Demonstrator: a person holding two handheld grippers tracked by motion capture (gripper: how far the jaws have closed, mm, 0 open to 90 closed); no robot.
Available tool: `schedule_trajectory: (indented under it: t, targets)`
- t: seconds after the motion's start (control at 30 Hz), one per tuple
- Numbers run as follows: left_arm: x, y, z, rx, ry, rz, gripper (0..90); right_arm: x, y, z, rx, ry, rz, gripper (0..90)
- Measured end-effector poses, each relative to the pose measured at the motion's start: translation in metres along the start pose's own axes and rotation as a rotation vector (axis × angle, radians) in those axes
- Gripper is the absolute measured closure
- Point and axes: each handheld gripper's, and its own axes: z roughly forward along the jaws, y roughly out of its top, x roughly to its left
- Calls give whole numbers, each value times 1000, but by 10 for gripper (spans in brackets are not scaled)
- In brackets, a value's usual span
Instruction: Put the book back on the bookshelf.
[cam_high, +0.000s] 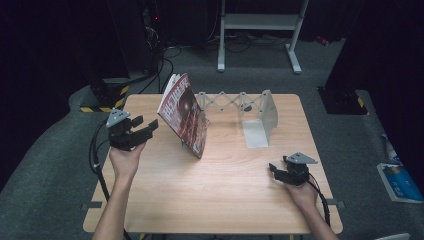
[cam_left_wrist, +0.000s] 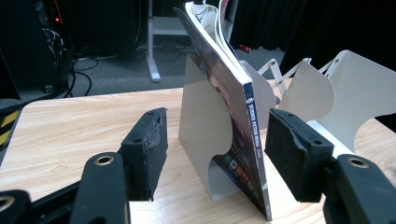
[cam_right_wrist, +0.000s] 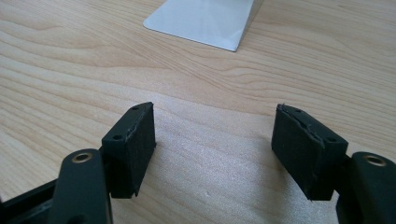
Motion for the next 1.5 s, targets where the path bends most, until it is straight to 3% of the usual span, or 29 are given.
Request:
schedule_trajectory:
  t: [0.3,1.5]
  targets:
    - [-4,-5,-4,-1,17,33,389,0,0,0,0,0,0,305]
    - [-11,-30,-7,4,-28,22,395,0,0,0,0,-1,2,305]
